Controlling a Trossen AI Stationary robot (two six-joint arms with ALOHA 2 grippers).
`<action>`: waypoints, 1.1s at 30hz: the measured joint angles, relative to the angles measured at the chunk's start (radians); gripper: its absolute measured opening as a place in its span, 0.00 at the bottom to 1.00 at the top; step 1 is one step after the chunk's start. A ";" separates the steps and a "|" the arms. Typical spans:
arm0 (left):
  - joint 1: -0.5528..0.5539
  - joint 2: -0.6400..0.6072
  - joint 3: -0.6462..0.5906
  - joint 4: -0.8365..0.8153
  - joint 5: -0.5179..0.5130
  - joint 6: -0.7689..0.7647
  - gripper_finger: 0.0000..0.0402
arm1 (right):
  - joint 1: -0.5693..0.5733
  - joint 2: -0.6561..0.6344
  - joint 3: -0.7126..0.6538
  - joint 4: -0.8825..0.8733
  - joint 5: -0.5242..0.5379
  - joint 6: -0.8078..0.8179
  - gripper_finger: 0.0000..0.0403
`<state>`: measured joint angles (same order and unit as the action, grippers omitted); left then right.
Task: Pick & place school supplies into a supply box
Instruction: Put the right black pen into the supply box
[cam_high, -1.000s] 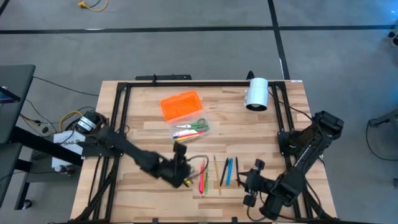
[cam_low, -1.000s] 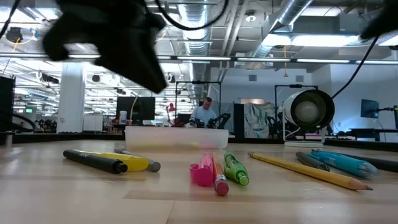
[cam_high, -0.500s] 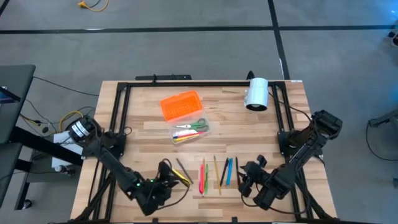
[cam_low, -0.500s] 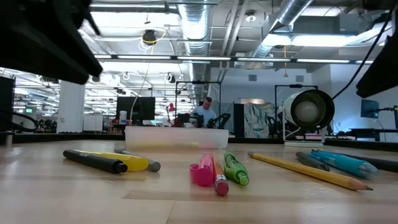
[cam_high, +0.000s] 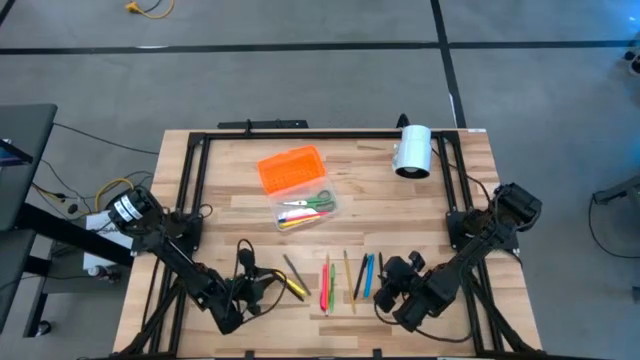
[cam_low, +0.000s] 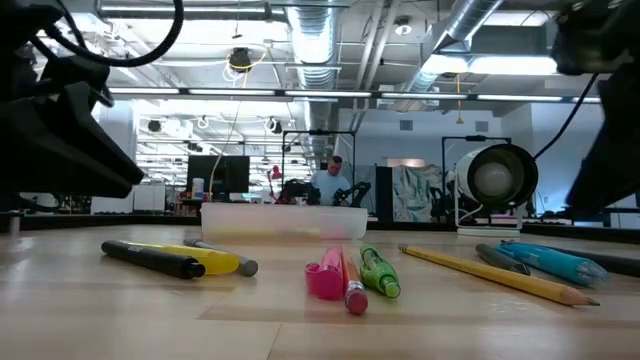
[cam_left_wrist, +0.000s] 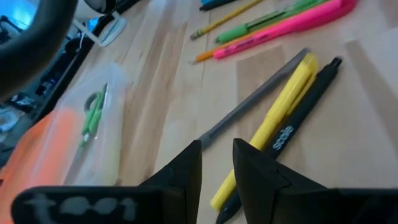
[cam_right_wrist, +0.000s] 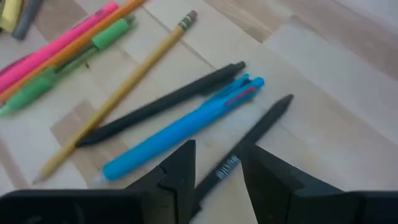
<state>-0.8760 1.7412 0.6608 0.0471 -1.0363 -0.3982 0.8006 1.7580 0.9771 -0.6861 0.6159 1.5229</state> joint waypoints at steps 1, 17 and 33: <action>-0.002 0.000 -0.008 0.024 -0.003 0.020 0.20 | -0.003 0.008 0.003 0.003 0.001 0.006 0.30; -0.009 0.000 -0.010 0.136 -0.024 0.152 0.20 | -0.017 0.044 0.012 -0.036 -0.084 0.076 0.30; -0.009 0.000 -0.010 0.139 -0.023 0.152 0.20 | -0.029 0.102 0.014 -0.045 -0.155 0.027 0.29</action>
<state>-0.8852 1.7412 0.6510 0.1864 -1.0592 -0.2459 0.7712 1.8595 0.9908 -0.7306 0.4610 1.5499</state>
